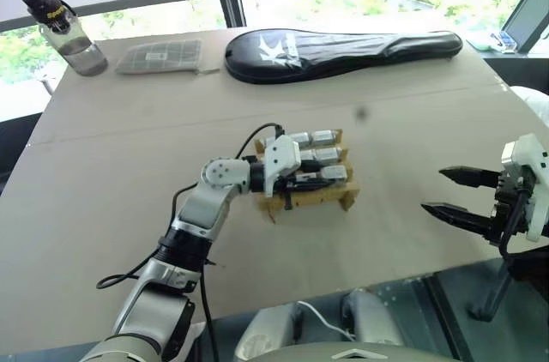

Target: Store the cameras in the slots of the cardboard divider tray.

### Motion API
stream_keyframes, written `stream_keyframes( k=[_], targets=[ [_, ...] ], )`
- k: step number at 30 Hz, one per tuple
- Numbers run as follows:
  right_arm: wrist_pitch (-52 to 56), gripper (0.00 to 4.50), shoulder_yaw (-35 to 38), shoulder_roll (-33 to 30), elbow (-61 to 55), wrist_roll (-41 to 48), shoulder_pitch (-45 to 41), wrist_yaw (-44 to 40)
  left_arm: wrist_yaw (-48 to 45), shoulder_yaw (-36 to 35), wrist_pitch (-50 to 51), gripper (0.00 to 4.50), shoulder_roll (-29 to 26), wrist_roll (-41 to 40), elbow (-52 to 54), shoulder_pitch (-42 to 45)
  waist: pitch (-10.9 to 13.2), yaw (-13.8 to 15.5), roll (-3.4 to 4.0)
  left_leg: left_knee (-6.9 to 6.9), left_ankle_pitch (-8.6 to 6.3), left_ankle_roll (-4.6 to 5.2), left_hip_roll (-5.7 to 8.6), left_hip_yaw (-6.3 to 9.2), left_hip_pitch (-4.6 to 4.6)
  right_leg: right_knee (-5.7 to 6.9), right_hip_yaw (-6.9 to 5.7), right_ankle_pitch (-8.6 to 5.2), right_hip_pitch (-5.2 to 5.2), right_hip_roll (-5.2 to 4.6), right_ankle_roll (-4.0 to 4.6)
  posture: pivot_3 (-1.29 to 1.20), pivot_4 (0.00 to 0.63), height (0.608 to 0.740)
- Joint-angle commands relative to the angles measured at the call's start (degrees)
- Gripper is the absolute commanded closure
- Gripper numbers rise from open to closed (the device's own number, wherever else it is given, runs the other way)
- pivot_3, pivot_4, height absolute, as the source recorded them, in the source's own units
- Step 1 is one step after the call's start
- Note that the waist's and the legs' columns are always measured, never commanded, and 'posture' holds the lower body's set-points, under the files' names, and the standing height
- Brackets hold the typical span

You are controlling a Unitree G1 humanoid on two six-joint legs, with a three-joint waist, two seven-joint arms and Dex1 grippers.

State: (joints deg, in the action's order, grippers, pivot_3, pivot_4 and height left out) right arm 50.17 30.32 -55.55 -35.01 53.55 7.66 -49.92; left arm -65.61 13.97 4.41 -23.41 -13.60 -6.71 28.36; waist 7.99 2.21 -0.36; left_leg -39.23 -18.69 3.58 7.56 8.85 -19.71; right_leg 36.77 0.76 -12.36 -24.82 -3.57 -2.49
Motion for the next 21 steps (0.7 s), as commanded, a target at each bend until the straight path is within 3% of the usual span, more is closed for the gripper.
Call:
stream_keyframes(
  k=[1, 12, 21],
  targets=[
    [-1.55, 0.00, 2.26, -0.86, -1.20, 0.54, 0.30, -1.96, 0.30, 1.48, 1.39, 3.76, -0.92, 1.90, 0.05, -0.88, 0.00, 0.01, 0.00, 0.00, 0.00, 0.00, 0.00, 0.00, 0.00, 0.00, 0.00, 0.00, 0.00, 0.00, 0.00, 0.00, 0.150, 0.740],
    [-2.65, 0.00, 2.91, -0.52, -0.85, 0.61, 0.78, -2.95, 2.87, 1.42, 0.47, 3.76, -0.66, 3.54, -1.35, -0.86, 0.00, 0.02, 0.00, 0.00, 0.00, 0.00, 0.00, 0.00, 0.00, 0.00, 0.00, 0.00, 0.00, -0.01, 0.00, 0.00, 0.150, 0.740],
    [-6.37, 0.00, 5.68, 0.13, -2.26, 1.40, 4.65, -9.84, 2.80, 1.90, 1.28, 3.76, -1.17, 4.09, -0.94, -1.94, -0.07, -0.03, 0.06, 0.01, 0.00, 0.00, -0.01, -0.01, 0.05, 0.00, 0.01, 0.00, 0.03, 0.00, 0.00, 0.00, 0.150, 0.740]
  ],
)
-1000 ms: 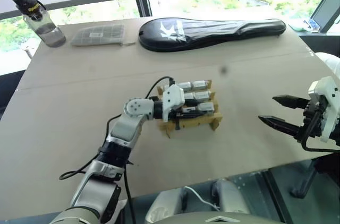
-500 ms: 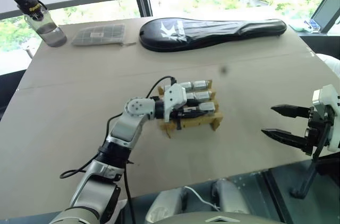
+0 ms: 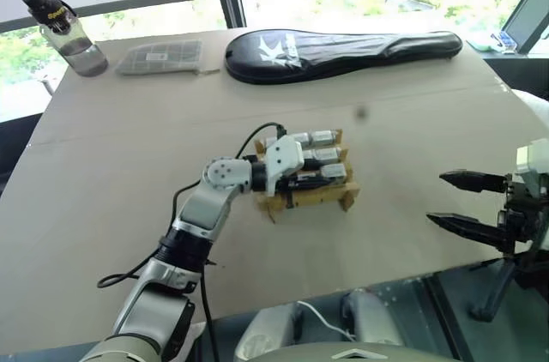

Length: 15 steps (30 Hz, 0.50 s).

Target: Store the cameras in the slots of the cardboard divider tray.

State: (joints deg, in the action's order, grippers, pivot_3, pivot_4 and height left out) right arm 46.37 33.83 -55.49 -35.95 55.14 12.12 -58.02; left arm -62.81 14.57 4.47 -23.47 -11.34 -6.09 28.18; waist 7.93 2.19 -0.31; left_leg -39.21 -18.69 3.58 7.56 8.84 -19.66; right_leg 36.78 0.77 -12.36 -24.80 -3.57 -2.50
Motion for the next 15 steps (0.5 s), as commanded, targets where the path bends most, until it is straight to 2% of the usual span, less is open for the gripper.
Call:
stream_keyframes(
  k=[1, 5, 6, 8, 12, 15],
  targets=[
    [-2.91, 0.00, 2.07, 0.03, -1.14, -0.36, 0.22, -1.86, 0.49, 1.16, 1.43, 3.76, -1.00, 1.95, -1.73, -1.57, -0.02, -0.01, 0.02, 0.00, 0.00, 0.00, 0.00, -0.01, 0.01, 0.00, 0.01, 0.00, 0.00, 0.00, 0.00, 0.00, 0.150, 0.740],
    [-3.76, 0.00, 1.46, -0.27, -0.35, -0.93, -0.33, -1.99, 0.13, 0.55, 4.42, 3.76, -1.01, 0.19, -1.29, -1.28, -0.03, -0.01, 0.02, 0.00, 0.00, 0.00, -0.01, 0.00, 0.07, 0.01, 0.00, 0.00, 0.06, 0.00, 0.00, 0.00, 0.150, 0.740],
    [-3.87, 0.00, 1.47, -0.29, -0.27, -0.99, -0.35, -2.08, -0.11, 0.61, 4.89, 2.74, -1.23, 0.03, -0.84, -1.43, -0.04, -0.01, 0.03, 0.00, 0.00, 0.00, -0.01, 0.00, 0.07, 0.01, 0.01, 0.00, 0.06, 0.00, 0.00, 0.00, 0.150, 0.740],
    [-4.05, 0.00, 1.48, -0.33, -0.17, -1.07, -0.31, -2.18, -0.06, 0.59, 5.46, 1.99, -1.35, -0.04, -0.18, -1.68, -0.05, 0.02, 0.04, 0.00, 0.00, 0.00, -0.01, -0.01, 0.07, 0.01, 0.01, 0.00, 0.06, 0.00, 0.00, 0.00, 0.150, 0.740],
    [-4.28, 0.00, 1.19, -0.35, -0.10, -1.26, -0.50, -2.11, 0.20, -0.84, 7.74, 0.06, -1.10, -1.96, 1.38, -1.53, -0.05, 0.04, 0.04, 0.00, 0.00, 0.00, 0.00, 0.00, 0.07, 0.01, 0.00, 0.00, 0.07, 0.00, 0.00, 0.00, 0.150, 0.740],
    [-4.34, 0.00, 1.07, -0.33, 0.10, -1.39, -0.63, -2.24, 0.39, -2.11, 7.93, 0.06, -1.20, -3.17, 2.91, -1.33, -0.04, 0.05, 0.03, 0.00, 0.00, 0.00, -0.01, 0.01, 0.07, 0.01, 0.00, 0.00, 0.06, 0.00, 0.00, 0.00, 0.150, 0.740]
  ],
)
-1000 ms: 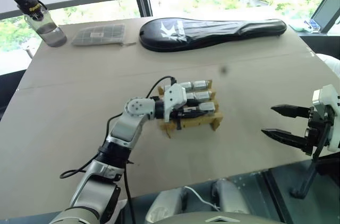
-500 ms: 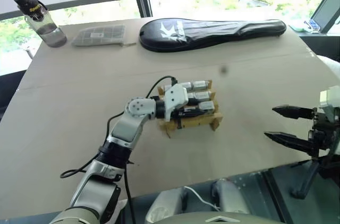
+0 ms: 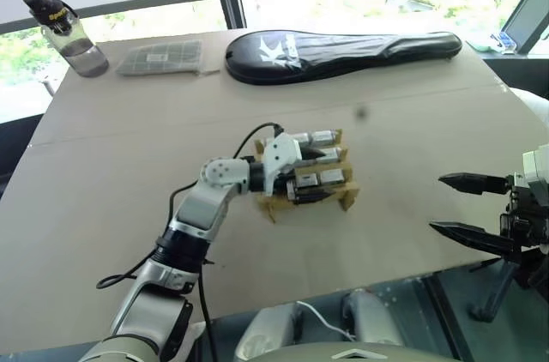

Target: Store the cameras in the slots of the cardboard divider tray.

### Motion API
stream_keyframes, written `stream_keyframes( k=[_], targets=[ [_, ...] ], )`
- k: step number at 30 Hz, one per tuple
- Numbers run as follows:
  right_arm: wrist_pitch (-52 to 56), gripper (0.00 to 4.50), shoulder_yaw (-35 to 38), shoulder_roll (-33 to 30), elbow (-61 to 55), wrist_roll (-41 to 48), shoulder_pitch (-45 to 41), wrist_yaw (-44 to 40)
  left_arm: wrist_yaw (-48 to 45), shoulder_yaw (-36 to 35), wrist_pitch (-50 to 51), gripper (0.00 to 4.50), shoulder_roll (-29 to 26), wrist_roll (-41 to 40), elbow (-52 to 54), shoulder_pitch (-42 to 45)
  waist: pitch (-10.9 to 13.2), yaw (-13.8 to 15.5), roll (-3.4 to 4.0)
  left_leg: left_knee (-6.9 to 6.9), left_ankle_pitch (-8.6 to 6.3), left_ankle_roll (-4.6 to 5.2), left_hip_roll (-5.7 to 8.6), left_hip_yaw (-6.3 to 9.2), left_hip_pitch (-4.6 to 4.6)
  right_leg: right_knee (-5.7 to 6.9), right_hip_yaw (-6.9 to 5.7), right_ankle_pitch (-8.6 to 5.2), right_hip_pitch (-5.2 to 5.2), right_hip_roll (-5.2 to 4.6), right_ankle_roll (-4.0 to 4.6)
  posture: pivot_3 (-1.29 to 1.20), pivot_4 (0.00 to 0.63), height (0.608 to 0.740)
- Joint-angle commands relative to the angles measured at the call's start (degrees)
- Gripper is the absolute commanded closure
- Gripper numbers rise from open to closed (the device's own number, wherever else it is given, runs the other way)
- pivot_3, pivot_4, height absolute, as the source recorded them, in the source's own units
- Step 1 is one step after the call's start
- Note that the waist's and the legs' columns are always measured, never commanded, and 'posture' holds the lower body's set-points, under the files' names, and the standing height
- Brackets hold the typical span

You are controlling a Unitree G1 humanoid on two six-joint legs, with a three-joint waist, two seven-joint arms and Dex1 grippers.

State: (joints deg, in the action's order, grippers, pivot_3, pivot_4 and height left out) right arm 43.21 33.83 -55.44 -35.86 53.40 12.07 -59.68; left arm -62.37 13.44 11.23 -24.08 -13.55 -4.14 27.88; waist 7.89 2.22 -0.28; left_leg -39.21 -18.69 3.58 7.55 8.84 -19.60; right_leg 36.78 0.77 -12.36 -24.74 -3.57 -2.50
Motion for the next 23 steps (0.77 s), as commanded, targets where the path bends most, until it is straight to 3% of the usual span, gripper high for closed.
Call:
stream_keyframes(
  k=[1, 7, 11, 18, 23],
  targets=[
    [-1.14, 0.00, 1.09, -0.35, 0.16, 0.39, -0.58, -0.63, 0.11, -2.62, 1.89, 0.06, -0.65, -2.91, 2.74, -0.84, 0.01, 0.03, -0.02, 0.00, 0.00, 0.00, 0.00, 0.01, -0.01, 0.00, -0.01, 0.00, 0.00, 0.00, 0.00, 0.00, 0.150, 0.740],
    [-5.80, 0.00, -2.55, 4.37, 3.93, -3.78, -3.43, 3.32, 5.79, -13.60, 11.35, 0.06, -3.93, -11.71, 12.49, -3.45, 0.11, -0.18, -0.17, -0.01, 0.00, 0.00, -0.01, 0.07, -0.12, -0.03, -0.06, 0.00, -0.10, 0.01, 0.00, 0.00, 0.150, 0.740],
    [-12.41, 0.00, -6.14, 7.34, 10.00, -10.39, -2.92, 1.25, 9.22, -21.87, 18.01, 0.06, -9.26, -15.95, 20.56, -12.19, 0.13, -0.12, -0.10, 0.08, 0.00, 0.00, -0.01, 0.01, -0.10, -0.05, -0.01, 0.00, -0.10, 0.01, 0.01, 0.00, 0.150, 0.740],
    [-24.79, 0.00, -10.90, 10.54, 25.19, -18.55, -5.21, -3.63, 14.05, -32.47, 17.26, 0.06, -12.52, -15.40, 30.50, -33.49, 0.18, 0.18, -0.01, 0.10, -0.01, 0.00, 0.00, -0.01, -0.07, -0.13, 0.00, 0.00, -0.05, 0.01, 0.01, 0.00, 0.150, 0.740],
    [-30.36, 0.00, -13.69, 10.88, 31.67, -21.66, -7.89, -6.83, 15.28, -33.21, 13.32, 0.06, -12.43, -12.22, 31.49, -43.02, 0.18, 0.16, 0.02, 0.13, -0.01, -0.01, -0.01, -0.01, -0.01, -0.11, 0.00, -0.01, 0.00, 0.01, 0.02, 0.00, 0.150, 0.740]
  ],
)
